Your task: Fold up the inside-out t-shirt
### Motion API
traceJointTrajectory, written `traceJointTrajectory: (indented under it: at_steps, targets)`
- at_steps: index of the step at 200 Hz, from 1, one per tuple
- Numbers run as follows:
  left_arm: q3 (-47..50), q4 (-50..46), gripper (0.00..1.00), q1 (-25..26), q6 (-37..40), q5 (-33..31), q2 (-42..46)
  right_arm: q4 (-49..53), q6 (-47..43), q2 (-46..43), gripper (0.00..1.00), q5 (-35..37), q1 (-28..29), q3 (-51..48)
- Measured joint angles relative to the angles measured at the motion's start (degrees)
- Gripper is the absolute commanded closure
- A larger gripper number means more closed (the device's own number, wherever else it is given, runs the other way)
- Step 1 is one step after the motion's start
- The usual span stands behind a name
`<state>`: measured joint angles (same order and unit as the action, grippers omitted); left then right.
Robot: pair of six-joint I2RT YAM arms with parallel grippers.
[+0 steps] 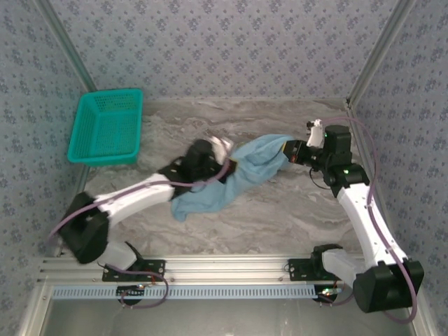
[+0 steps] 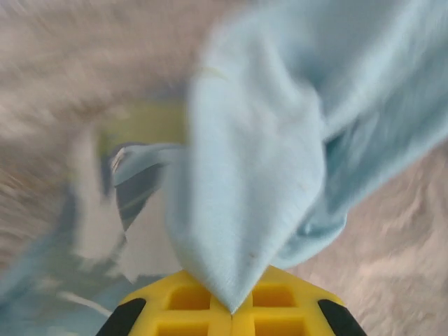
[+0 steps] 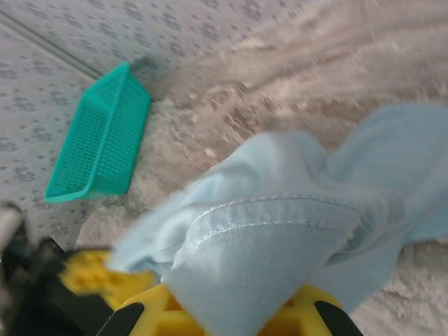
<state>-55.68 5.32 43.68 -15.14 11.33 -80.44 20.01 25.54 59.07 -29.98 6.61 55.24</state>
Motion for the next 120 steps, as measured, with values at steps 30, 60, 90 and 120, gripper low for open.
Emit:
traceJointTrajectory:
  at_steps: [30,60,90,120]
  targets:
    - [1.86,1.51,1.0,-10.1,-1.73,9.05,10.4,0.28,-2.32,-1.57,1.0,-3.28,0.0,1.81]
    - [5.42,-0.7,1.0,-12.41,-2.75,16.7,11.65,2.29,-2.86,-1.4,1.0,-7.1,0.0,0.48]
    - [7.67,-7.48,0.97,-12.57,-2.27,19.37,10.25,2.58,-2.16,1.92,1.0,-10.12,0.02,-3.26]
    - [7.78,-12.31,0.55,-11.8,0.02,17.62,6.27,3.23,-2.03,7.54,1.0,-10.05,1.92,-4.9]
